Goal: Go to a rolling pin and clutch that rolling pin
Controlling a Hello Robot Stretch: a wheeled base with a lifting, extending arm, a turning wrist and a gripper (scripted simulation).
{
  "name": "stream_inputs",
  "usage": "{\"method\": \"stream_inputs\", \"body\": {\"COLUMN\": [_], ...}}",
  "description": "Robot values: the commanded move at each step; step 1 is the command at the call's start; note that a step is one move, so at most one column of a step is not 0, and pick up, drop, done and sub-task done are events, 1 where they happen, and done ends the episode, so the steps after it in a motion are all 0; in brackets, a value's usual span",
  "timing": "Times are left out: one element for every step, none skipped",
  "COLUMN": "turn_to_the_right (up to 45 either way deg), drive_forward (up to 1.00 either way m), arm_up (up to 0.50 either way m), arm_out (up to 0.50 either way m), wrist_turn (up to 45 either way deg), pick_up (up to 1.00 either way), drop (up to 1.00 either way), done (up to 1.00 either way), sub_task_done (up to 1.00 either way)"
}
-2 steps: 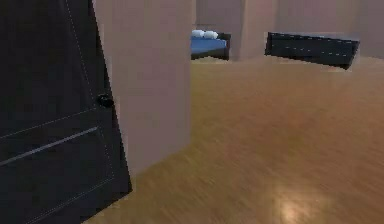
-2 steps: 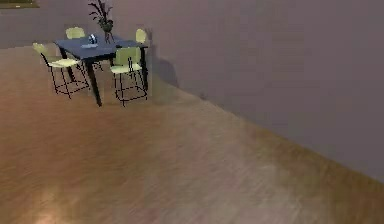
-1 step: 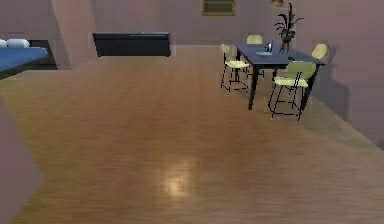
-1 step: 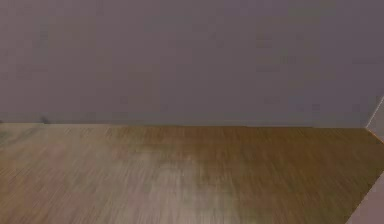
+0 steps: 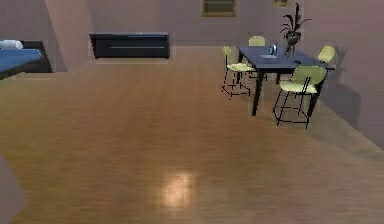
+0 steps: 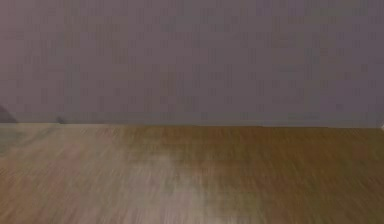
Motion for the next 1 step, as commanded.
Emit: {"method": "stream_inputs", "body": {"turn_to_the_right": [-45.0], "drive_forward": [0.0], "arm_up": [0.0], "arm_out": [0.0], "wrist_turn": [0.0], "pick_up": [0.0], "drop": [0.0], "done": [0.0], "sub_task_done": [0.0]}}
